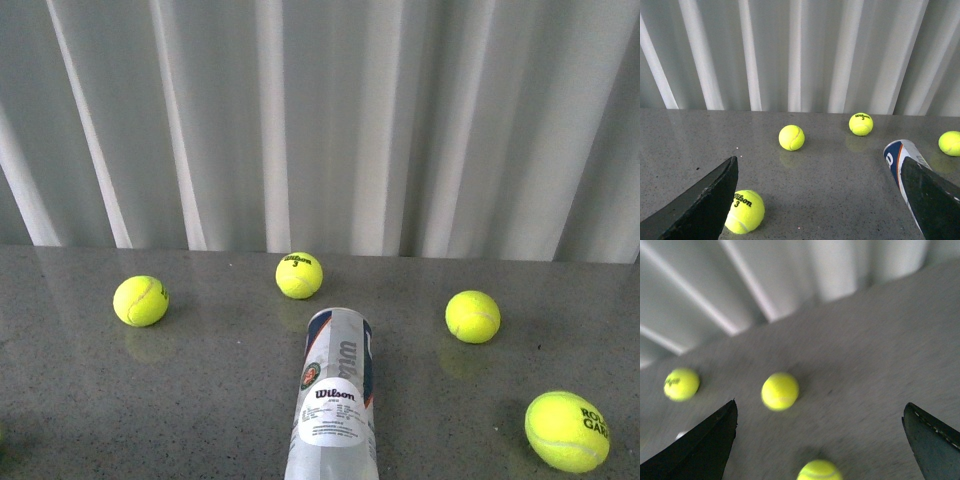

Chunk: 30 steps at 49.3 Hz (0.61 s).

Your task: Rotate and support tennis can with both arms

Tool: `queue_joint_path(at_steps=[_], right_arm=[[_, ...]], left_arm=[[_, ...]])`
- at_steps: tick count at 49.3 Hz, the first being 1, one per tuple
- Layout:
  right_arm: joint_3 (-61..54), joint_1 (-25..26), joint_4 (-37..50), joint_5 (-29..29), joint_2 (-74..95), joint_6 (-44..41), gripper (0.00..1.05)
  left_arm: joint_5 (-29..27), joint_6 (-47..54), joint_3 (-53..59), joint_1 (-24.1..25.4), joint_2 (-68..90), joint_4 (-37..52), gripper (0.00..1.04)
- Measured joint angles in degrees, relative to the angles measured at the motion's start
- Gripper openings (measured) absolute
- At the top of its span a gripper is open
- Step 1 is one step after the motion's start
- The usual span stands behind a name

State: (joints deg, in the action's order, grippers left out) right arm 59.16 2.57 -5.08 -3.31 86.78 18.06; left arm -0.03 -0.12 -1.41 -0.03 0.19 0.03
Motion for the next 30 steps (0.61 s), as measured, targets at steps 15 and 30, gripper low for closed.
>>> queue_joint_path(at_steps=[15, 30], right_arm=[[10.6, -16.5, -9.2, -6.1, 18.6, -1.6, 0.98], [15.3, -25.0, -11.7, -5.8, 28.0, -6.7, 0.98]], left_arm=[[0.0, 0.0, 0.0, 0.0, 0.0, 0.0, 0.98], [0.0, 0.0, 0.0, 0.0, 0.0, 0.0, 0.98]])
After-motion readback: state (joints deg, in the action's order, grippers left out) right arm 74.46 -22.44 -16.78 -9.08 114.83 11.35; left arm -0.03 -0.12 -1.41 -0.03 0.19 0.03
